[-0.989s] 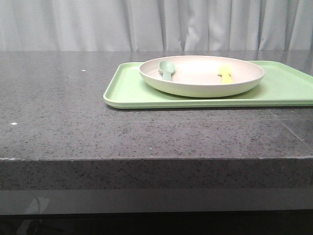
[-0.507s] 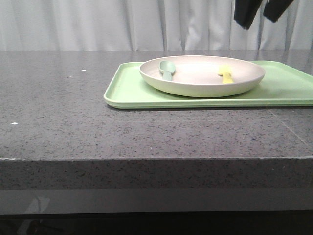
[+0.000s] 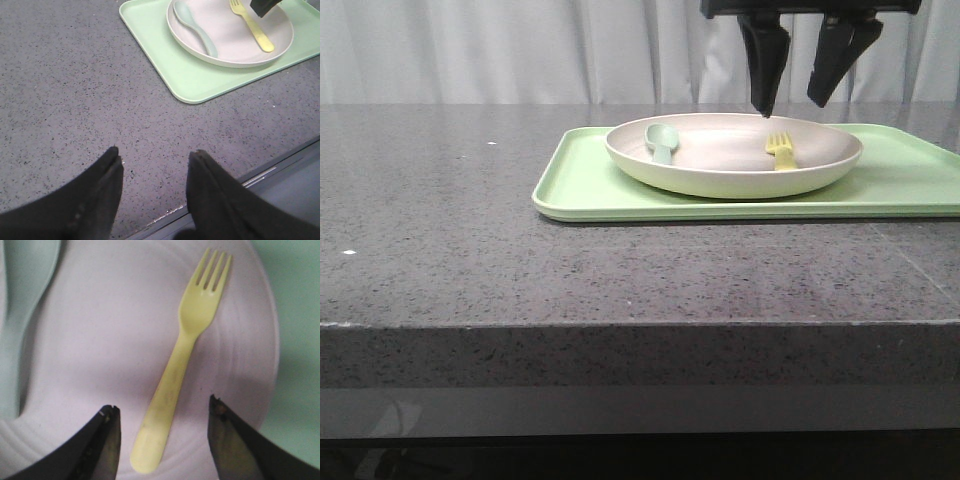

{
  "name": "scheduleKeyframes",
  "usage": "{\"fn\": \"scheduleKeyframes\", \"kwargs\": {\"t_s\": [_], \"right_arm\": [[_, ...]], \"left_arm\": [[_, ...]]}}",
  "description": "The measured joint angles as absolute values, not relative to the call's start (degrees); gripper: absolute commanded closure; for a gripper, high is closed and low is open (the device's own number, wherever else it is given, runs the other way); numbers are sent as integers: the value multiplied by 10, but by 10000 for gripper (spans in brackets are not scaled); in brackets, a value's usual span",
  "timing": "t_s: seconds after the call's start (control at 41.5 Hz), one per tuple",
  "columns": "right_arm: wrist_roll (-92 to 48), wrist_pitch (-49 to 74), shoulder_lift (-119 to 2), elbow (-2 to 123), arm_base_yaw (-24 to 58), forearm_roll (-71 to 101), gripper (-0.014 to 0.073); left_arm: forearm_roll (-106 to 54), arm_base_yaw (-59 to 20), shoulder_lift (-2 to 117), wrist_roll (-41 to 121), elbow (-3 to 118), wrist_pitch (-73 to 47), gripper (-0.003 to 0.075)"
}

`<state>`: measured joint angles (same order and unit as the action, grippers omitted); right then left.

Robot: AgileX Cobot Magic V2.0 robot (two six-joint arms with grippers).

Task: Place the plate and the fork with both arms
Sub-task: 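Lower the right gripper onto the yellow fork and close on its handle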

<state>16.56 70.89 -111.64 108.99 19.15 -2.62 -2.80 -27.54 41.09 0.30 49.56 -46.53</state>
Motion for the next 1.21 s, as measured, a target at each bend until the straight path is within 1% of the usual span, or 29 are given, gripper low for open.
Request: {"fn": "scheduleKeyframes", "kwargs": {"t_s": [0.386,0.748,0.796,0.989,1.206], "right_arm": [[181,709,-1162,1105,151,28,180],[183,709,-1177,1105,149,54,180],[183,709,-1177,1105,149,54,186],[183,709,-1183,1105,149,54,274],[185,709,-1186,1105,149,54,276]], "left_arm": [[-28,-275,411,3,496,-465,408],[-28,-275,411,3,496,-465,408],[-28,-275,411,3,496,-465,408],[-28,-275,411,3,496,-465,408],[-28,-275,411,3,496,-465,408]]}}
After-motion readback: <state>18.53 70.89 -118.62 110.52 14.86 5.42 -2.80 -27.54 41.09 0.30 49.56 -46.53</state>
